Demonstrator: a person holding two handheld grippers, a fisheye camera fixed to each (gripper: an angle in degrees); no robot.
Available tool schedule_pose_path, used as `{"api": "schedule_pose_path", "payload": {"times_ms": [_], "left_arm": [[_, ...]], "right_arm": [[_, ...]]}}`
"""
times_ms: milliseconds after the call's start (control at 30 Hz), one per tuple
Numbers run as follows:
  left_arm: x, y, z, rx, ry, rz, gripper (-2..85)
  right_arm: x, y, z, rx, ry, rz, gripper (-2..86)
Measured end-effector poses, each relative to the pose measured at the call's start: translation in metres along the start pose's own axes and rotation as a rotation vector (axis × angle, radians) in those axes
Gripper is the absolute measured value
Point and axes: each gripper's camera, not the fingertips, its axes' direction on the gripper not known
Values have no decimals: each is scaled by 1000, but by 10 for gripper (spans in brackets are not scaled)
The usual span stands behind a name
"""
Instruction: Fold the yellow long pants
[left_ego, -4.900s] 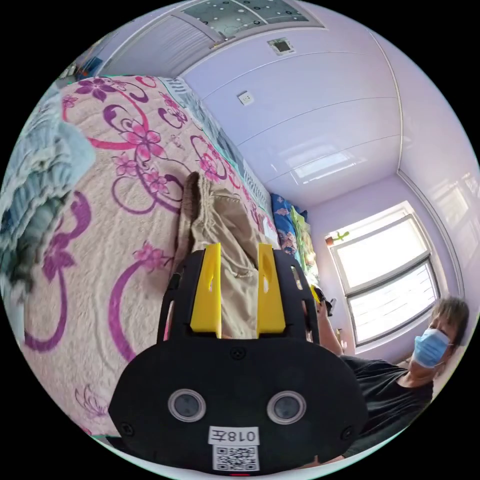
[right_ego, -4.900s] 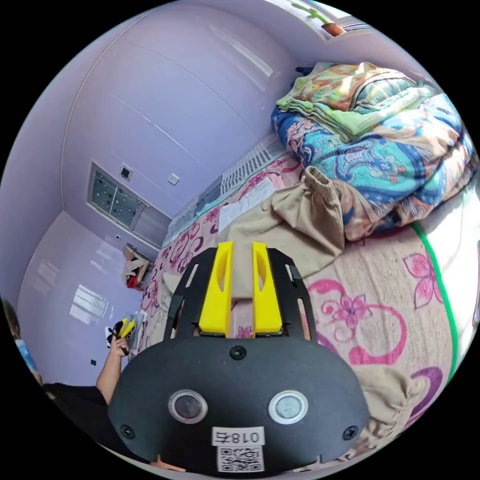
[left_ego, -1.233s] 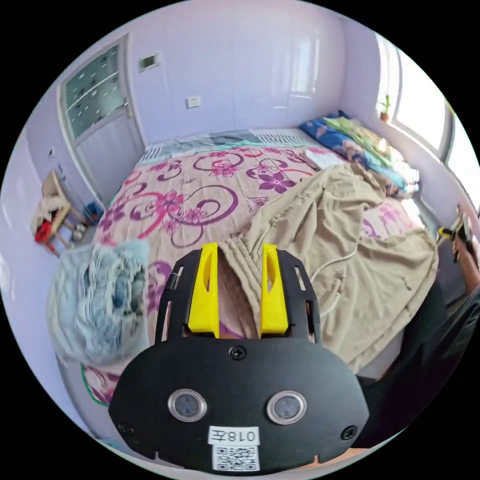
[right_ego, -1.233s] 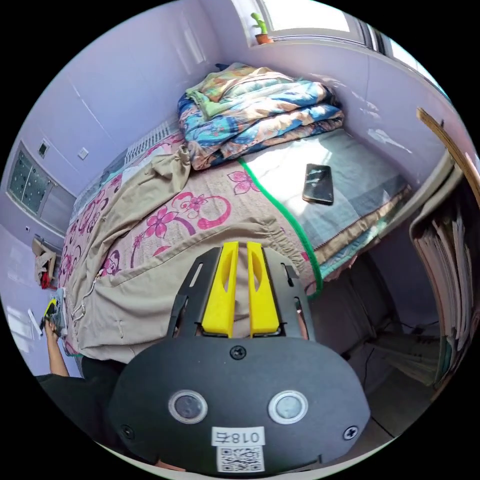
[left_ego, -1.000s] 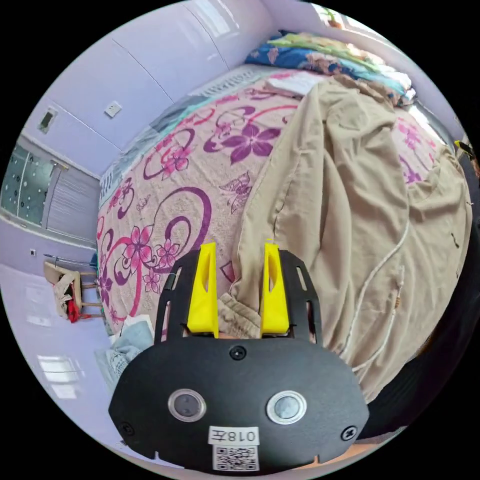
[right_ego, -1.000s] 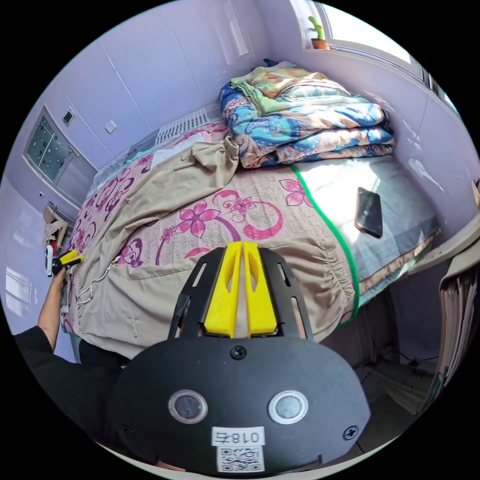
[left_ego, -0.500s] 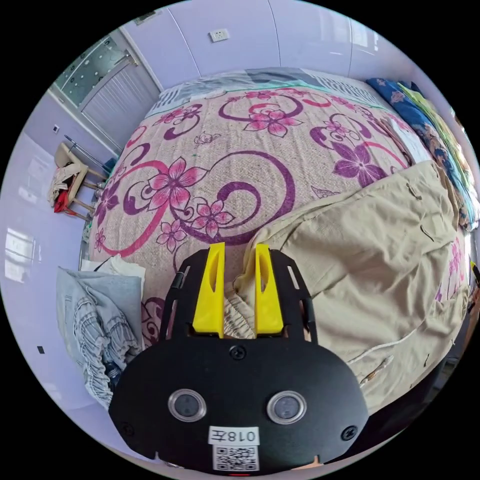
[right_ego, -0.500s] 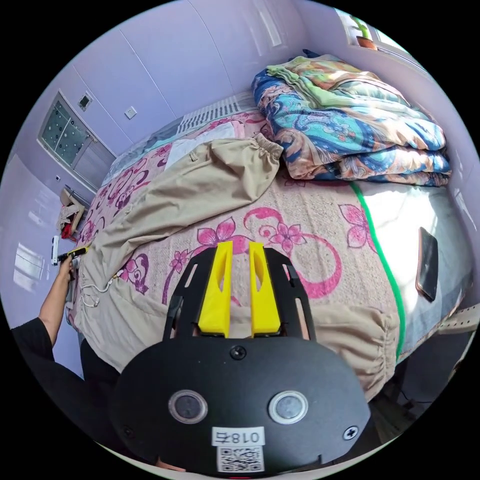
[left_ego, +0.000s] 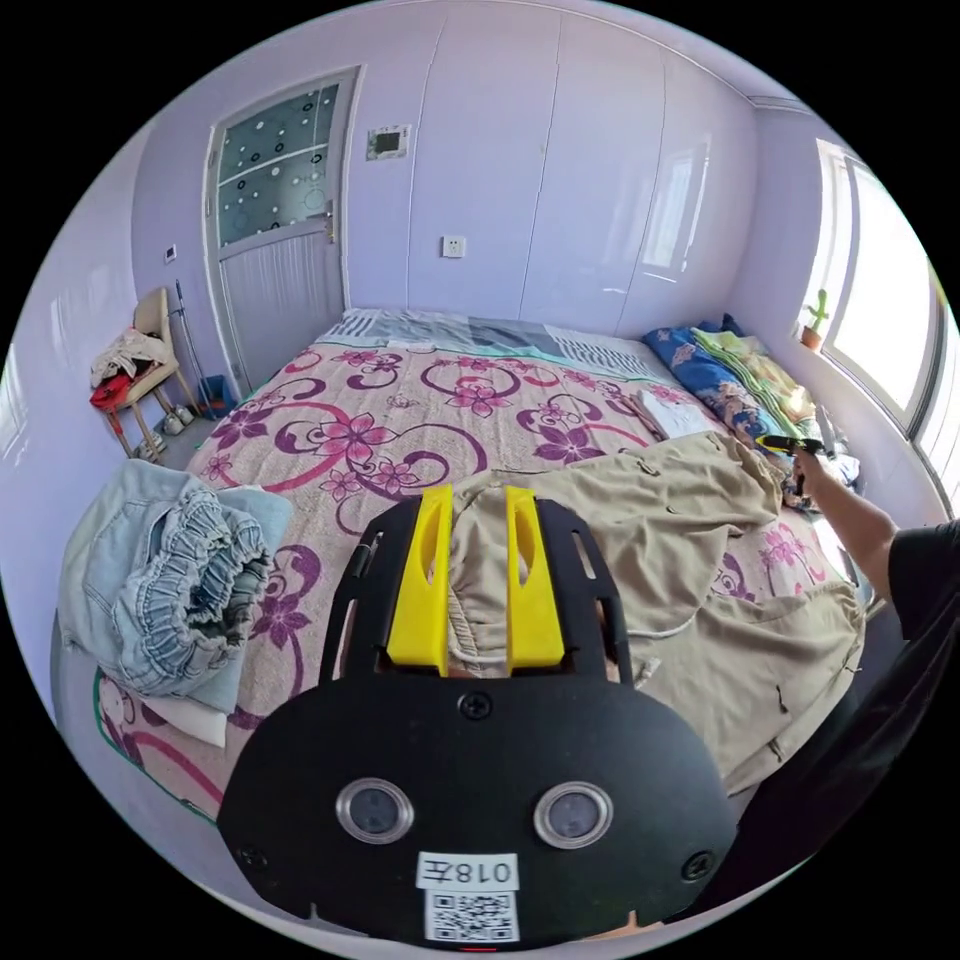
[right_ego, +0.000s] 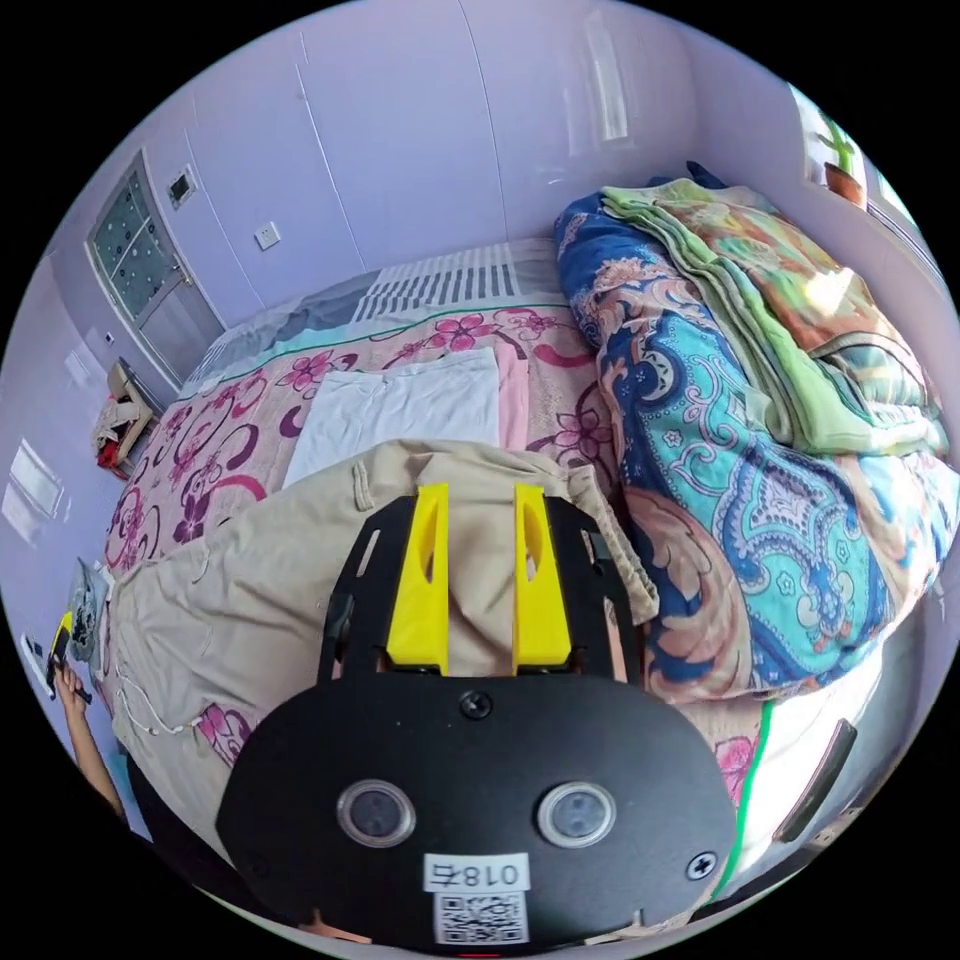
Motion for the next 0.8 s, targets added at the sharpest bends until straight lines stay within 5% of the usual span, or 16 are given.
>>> {"api": "schedule_pose_path", "payload": {"times_ms": [233,333,567,800], "left_arm": [[36,13,27,-68,318,177,78],[69,22,45,-118,456,300,78],[113,49,90,-214,643,360,84],[113,76,105,-255,702,362,87]], "right_arm": [[23,-36,68,-135,158,43,92],[33,-36,98,-275,173,20,25],[15,-44,78,-2,458,-102,40],[67,10,8,112,169,56,86]]}}
